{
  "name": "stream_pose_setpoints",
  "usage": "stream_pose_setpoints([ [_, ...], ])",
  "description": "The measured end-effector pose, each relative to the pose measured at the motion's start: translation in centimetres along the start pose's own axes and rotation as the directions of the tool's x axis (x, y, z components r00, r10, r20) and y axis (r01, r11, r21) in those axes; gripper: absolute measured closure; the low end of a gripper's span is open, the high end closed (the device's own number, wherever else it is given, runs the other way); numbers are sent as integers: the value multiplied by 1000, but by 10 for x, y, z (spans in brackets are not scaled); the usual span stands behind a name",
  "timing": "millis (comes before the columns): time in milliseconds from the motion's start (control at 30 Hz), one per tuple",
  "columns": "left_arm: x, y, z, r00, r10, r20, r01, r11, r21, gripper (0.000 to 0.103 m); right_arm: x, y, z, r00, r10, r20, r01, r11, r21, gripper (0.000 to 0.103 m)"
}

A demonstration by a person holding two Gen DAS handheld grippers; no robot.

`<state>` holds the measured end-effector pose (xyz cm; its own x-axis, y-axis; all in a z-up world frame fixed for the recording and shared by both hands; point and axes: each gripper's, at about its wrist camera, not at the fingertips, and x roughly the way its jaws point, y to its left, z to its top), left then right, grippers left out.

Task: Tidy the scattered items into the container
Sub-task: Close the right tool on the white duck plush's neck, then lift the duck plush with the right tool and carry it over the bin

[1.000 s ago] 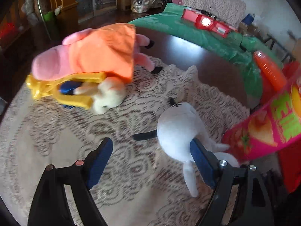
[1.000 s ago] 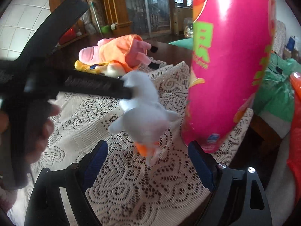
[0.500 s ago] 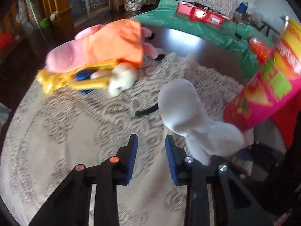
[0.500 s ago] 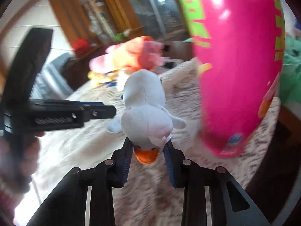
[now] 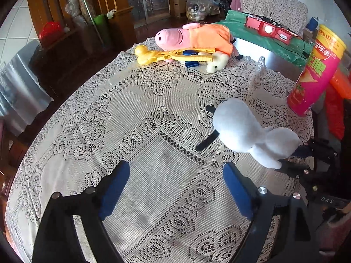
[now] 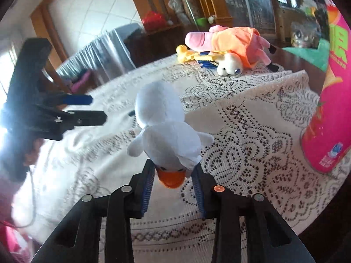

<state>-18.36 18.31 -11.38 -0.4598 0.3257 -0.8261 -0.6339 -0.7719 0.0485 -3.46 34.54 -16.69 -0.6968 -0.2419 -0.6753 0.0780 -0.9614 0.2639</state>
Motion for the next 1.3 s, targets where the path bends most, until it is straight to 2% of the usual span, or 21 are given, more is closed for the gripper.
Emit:
stream_pose_setpoints([
  [67, 2, -6, 1, 1000, -14, 20, 13, 1000, 22, 15, 3, 2, 0, 1000, -26, -15, 25, 1000, -14, 49],
  [133, 7, -12, 6, 999, -20, 29, 19, 999, 42, 15, 4, 1, 0, 999, -49, -20, 49, 999, -18, 42],
  [300, 22, -21, 19, 998, -54, 40, 52, 997, 65, 15, -2, -14, 4, 997, -75, 4, 75, 997, 20, 43],
  [367, 27, -23, 24, 997, -72, 42, 69, 995, 73, 15, -3, -20, 6, 997, -78, 10, 77, 996, 37, 57],
  [500, 21, -27, 33, 991, -105, 79, 98, 991, 96, 15, 1, -18, 5, 995, -103, -13, 103, 995, -4, 56],
  [700, 25, -33, 47, 989, -133, 60, 126, 986, 107, 15, 2, -23, 6, 994, -109, 0, 109, 994, 11, 45],
  [767, 22, -36, 51, 986, -152, 62, 144, 984, 108, 15, 3, -23, 8, 993, -117, 0, 117, 993, 1, 29],
  [800, 20, -38, 52, 985, -155, 72, 146, 983, 113, 15, 2, -23, 8, 993, -120, 0, 120, 993, -1, 28],
  [867, 15, -40, 53, 986, -148, 81, 139, 984, 115, 15, 1, -23, 9, 994, -107, 11, 107, 994, 2, 28],
  [967, 31, -41, 53, 992, -128, 1, 127, 987, 98, 14, 1, -23, 10, 996, -83, 9, 83, 996, 9, 28],
  [1000, 38, -40, 52, 990, -139, -17, 140, 987, 84, 14, 1, -21, 9, 996, -84, 6, 84, 996, 6, 29],
  [1067, 43, -35, 50, 983, -184, -17, 184, 982, 38, 14, 2, -16, 8, 997, -74, 1, 74, 997, -6, 39],
  [1233, 55, -32, 45, 963, -267, -33, 266, 963, -32, 14, 11, -12, 11, 997, -81, -3, 81, 997, -16, 40],
  [1267, 57, -34, 44, 958, -284, -34, 283, 958, -34, 16, 12, -12, 13, 997, -80, -2, 80, 997, -13, 49],
  [1300, 58, -35, 42, 953, -301, -34, 300, 953, -37, 26, 14, -12, 15, 997, -80, -2, 80, 997, -9, 55],
])
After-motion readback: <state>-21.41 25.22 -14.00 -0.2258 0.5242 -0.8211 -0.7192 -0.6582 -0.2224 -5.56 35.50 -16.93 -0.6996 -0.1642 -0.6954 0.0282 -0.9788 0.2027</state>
